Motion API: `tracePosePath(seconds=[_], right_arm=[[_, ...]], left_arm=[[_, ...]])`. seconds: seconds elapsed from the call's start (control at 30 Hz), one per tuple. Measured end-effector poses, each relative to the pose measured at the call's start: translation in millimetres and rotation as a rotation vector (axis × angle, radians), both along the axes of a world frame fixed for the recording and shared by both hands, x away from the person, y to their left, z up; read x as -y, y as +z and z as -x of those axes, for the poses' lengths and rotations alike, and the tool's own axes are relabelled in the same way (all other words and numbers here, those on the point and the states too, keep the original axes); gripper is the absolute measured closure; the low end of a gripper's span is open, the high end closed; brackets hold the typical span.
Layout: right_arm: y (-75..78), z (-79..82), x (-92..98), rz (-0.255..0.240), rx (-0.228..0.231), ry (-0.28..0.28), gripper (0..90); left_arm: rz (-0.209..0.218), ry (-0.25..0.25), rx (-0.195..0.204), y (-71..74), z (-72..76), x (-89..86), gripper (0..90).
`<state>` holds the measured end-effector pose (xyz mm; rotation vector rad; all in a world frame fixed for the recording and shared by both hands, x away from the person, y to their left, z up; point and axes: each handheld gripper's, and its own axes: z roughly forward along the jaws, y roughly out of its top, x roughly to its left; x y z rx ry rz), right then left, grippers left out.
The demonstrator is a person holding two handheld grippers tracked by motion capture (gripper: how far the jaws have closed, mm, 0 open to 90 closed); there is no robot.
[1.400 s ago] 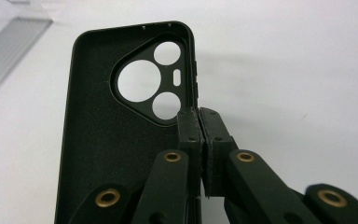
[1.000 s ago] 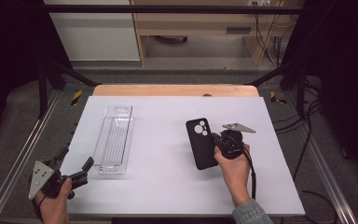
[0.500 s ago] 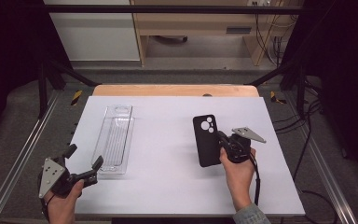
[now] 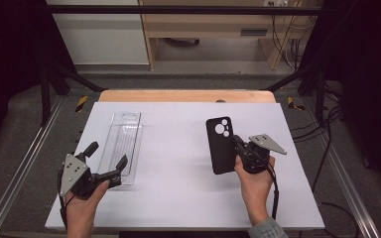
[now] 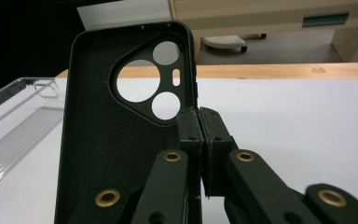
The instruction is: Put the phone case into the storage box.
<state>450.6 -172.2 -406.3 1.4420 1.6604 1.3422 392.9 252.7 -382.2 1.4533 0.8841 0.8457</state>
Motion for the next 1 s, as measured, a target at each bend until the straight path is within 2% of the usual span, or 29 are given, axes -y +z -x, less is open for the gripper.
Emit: tracePosePath(seconds=[0.17, 0.27, 0.3, 0.43, 0.7, 0.73, 1.0], right_arm=[[6.1, 3.2, -0.3, 0.005, 0.032, -0.013, 88.6], [8.1, 4.7, -0.4, 0.006, 0.045, -0.014, 88.6], [9.3, 5.2, -1.2, 0.009, 0.049, -0.013, 88.6], [11.9, 6.9, -3.4, 0.014, 0.064, -0.014, 88.6], [20.4, 10.1, -7.4, 0.012, 0.095, -0.014, 88.6], [22.5, 11.6, -9.5, 0.02, 0.108, -0.017, 88.6], [25.0, 13.6, -17.5, 0.034, 0.124, -0.019, 88.6]], left_arm=[[-0.024, -0.017, 0.004, 10.5, -7.7, 13.7, 0.6], [-0.017, -0.03, -0.005, 13.3, -10.7, 18.5, 0.5], [0.001, -0.039, -0.015, 14.8, -12.8, 21.9, 0.6], [0.007, -0.042, -0.019, 16.7, -14.8, 26.6, 0.6], [-0.03, -0.044, -0.013, 21.4, -20.7, 44.3, 0.6], [-0.032, -0.049, -0.014, 22.0, -21.8, 46.7, 0.6], [-0.073, -0.09, -0.009, 28.6, -25.5, 65.7, 0.6]])
